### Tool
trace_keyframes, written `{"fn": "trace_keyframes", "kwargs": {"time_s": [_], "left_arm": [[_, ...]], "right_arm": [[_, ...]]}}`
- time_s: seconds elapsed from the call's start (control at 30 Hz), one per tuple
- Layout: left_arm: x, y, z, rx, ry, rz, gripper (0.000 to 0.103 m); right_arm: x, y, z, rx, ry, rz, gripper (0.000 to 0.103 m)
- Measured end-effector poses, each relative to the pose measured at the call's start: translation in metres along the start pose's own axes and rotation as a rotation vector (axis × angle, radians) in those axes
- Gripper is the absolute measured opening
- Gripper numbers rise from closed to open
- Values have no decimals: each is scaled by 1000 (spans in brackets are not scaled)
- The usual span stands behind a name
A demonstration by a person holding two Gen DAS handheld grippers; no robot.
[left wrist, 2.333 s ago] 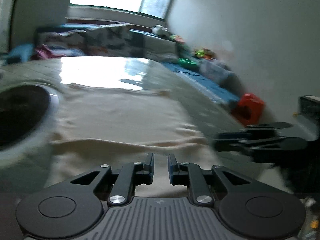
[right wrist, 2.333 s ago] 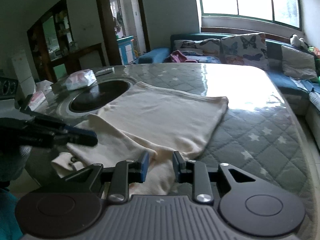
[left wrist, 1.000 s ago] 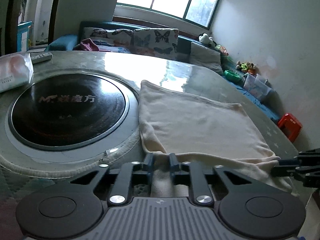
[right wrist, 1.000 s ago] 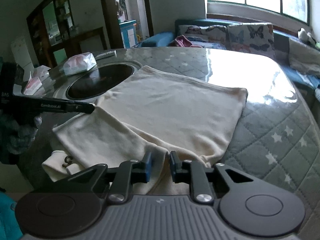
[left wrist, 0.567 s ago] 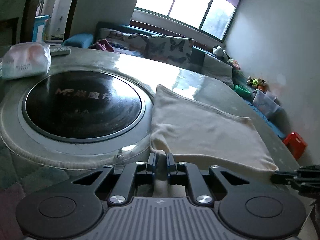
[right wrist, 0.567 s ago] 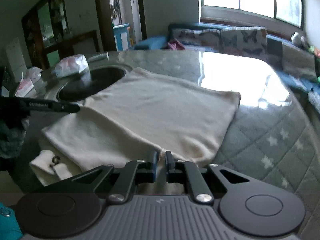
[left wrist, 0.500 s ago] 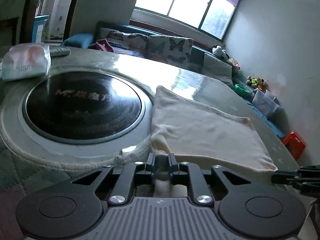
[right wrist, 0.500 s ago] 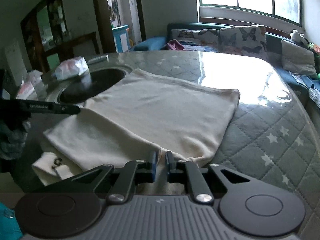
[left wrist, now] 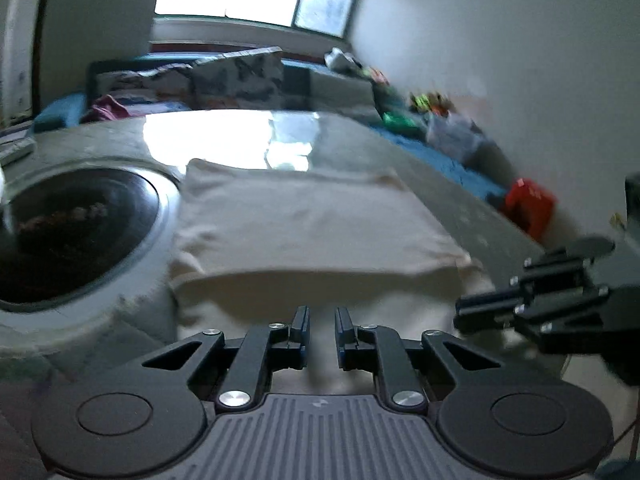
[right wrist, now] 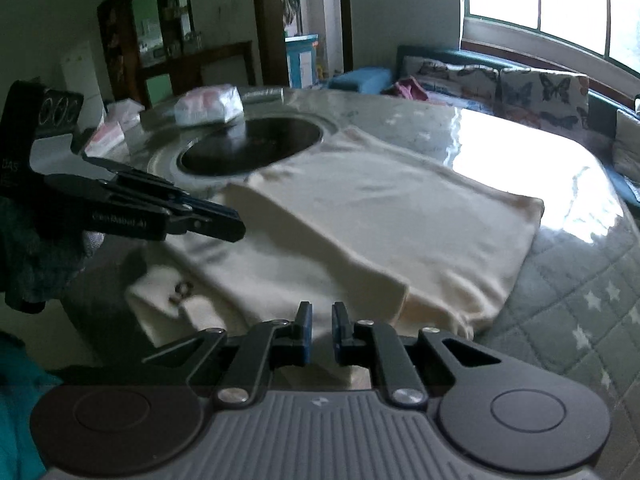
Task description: Fold clothes
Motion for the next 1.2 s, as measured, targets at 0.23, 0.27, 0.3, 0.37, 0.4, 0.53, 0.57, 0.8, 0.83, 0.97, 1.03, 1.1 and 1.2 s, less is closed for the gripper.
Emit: {"fn": "trace_keyframes", "kwargs": {"time_s": [0.23, 0.27, 0.3, 0.37, 0.4, 0.53, 0.57, 0.8, 0.83, 0.97, 1.03, 1.1, 1.2], "left_arm": [[2, 7, 6, -7, -50, 2, 15], [1, 9, 6, -7, -56, -2, 15], [0, 13, 5, -6, -60, -6, 16], [-2, 23, 6, -3, -81, -12, 22], [-3, 28, 6, -2, -93, -15, 26], [2, 53, 14, 0, -216, -15, 27], [5, 59, 16, -2, -249, -13, 27], [26, 74, 45, -9, -498, 21, 40], [28, 72, 47, -4, -521, 20, 40], [38, 63, 53, 36, -597, 21, 40], [41, 59, 56, 47, -617, 34, 40], [42, 55, 56, 53, -617, 43, 39], [41, 52, 50, 69, -588, 53, 22]], "right_arm": [[3, 10, 11, -9, -9, 19, 12], [3, 10, 11, -10, -6, 20, 12], [2, 11, 11, -9, -1, 21, 13], [1, 13, 10, -7, 9, 23, 14], [0, 14, 9, -5, 15, 23, 15], [-3, 19, 7, 1, 37, 25, 16], [-3, 20, 6, 2, 39, 27, 16], [-7, 33, 6, -2, 72, 33, 35], [-8, 34, 6, -5, 80, 32, 38], [-14, 40, 10, -18, 110, 23, 39], [-16, 43, 12, -26, 125, 23, 42], [-18, 46, 13, -30, 141, 27, 48], [-22, 50, 16, -39, 182, 28, 53]]}}
Point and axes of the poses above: each gripper's, at about its wrist camera, not at the fingertips, and y roughly against the way its jaws point, x to its right, z to its underside, the point moved 6 cm from there along -y, roughly the way its jaws point, and after that the axes turned 8 degrees about x, right-handed, at the moved point
